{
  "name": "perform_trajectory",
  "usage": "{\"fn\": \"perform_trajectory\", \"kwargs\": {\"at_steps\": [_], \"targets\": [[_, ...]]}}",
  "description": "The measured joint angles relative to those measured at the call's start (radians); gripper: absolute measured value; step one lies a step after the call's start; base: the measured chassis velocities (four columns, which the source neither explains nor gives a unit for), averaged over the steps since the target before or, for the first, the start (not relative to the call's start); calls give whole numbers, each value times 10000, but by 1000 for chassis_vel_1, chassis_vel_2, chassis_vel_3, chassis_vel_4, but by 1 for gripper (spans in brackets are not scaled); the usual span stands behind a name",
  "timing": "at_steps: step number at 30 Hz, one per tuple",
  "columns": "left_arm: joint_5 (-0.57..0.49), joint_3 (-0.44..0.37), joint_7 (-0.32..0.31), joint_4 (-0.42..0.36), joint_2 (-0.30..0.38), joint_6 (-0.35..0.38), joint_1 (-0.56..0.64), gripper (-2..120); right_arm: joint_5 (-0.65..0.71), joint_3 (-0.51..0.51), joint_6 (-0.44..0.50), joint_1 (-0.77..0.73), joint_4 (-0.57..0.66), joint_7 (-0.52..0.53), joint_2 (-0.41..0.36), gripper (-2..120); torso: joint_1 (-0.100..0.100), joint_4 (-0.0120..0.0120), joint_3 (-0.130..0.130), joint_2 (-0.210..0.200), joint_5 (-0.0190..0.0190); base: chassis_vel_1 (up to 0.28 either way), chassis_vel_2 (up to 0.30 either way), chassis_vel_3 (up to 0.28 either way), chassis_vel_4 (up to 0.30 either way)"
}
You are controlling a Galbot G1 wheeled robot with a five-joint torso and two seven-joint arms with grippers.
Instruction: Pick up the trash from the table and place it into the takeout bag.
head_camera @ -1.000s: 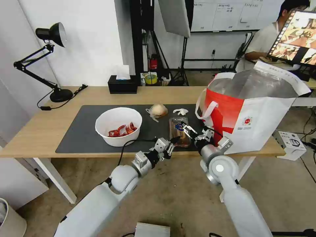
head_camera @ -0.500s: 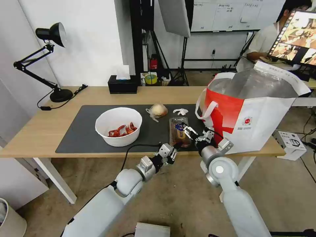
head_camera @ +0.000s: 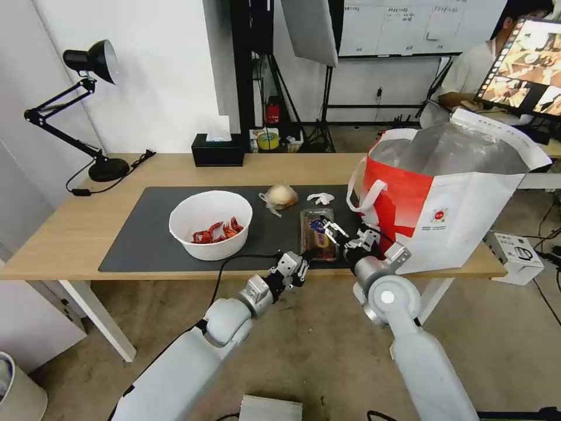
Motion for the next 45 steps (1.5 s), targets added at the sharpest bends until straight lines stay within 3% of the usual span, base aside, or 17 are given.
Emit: {"fn": "perform_trajectory", "kwargs": {"at_steps": [7, 34, 36, 43, 45], "targets": [[-14, -58, -1, -79, 27, 43, 43, 0, -198, -97, -126, 123, -206, 80, 64, 97, 0, 0, 0, 0, 1, 0, 0, 0, 0], [-73, -368, -54, -367, 65, 110, 337, 0, -525, -61, -288, -35, -269, 208, 133, 0, 1, 0, 0, 0, 1, 0, 0, 0, 0], [-118, -421, -70, -416, 90, 123, 361, 2, -524, -62, -282, -44, -271, 200, 121, 0, 0, 1, 0, 0, 1, 0, 0, 0, 0], [-699, -900, -380, -1057, 349, 497, 632, 32, -508, -68, -259, -51, -304, 156, 75, 0, 0, 1, 0, 0, 0, 0, 0, 0, 0], [-834, -937, -417, -1130, 369, 548, 670, 33, -505, -70, -256, -53, -299, 157, 76, 0, 0, 1, 0, 0, 0, 0, 0, 0, 0]]}}
